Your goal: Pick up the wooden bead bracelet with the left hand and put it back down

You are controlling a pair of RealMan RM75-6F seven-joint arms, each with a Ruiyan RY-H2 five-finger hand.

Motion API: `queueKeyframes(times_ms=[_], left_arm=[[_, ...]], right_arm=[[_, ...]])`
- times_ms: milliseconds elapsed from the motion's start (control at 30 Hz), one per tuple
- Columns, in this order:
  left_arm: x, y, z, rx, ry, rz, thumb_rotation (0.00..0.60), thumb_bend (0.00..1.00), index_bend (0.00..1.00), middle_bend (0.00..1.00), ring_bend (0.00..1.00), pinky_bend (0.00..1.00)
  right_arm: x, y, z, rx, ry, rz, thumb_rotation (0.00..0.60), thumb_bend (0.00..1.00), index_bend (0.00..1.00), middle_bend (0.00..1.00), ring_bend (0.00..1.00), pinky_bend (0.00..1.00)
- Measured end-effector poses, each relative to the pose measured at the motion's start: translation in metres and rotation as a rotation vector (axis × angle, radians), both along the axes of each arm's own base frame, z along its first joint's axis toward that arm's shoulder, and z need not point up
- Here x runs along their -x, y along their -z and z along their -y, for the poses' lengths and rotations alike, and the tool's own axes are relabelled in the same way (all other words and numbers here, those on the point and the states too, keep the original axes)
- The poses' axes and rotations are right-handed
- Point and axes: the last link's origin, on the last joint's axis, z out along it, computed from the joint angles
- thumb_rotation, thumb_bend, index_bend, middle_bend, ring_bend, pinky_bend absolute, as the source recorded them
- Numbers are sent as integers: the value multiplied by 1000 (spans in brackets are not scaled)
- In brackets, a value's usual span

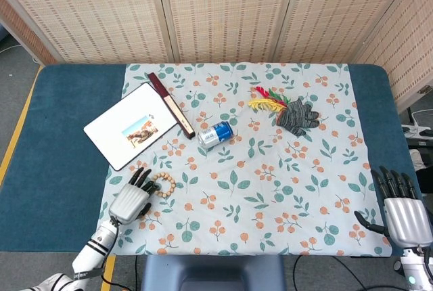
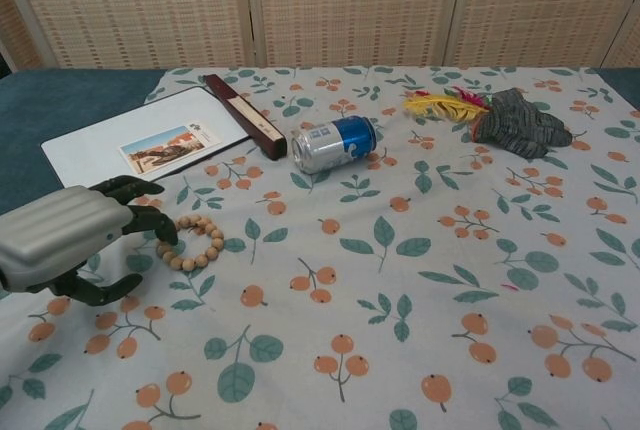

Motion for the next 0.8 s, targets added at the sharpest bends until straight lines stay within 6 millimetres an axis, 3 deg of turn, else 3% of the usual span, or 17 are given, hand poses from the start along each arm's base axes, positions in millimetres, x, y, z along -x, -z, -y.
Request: queueKeyframes(times_ms=[300,633,800], left_arm=[[-1,14,-1,-5,15,-29,600,444,345,338,65,0],[0,27,-12,-55,43,-106,600,444,600,616,229,0],[-2,23,-20,-125,69,-131,600,456,681,702,315,0]], right_arm=[[-1,0,-2,-8,9,5,327,180,0,0,0,0],[-3,-1,-3,-18,9,18,327,180,0,0,0,0],[-3,-2,-3,-18,10,23,326,180,0,0,0,0]])
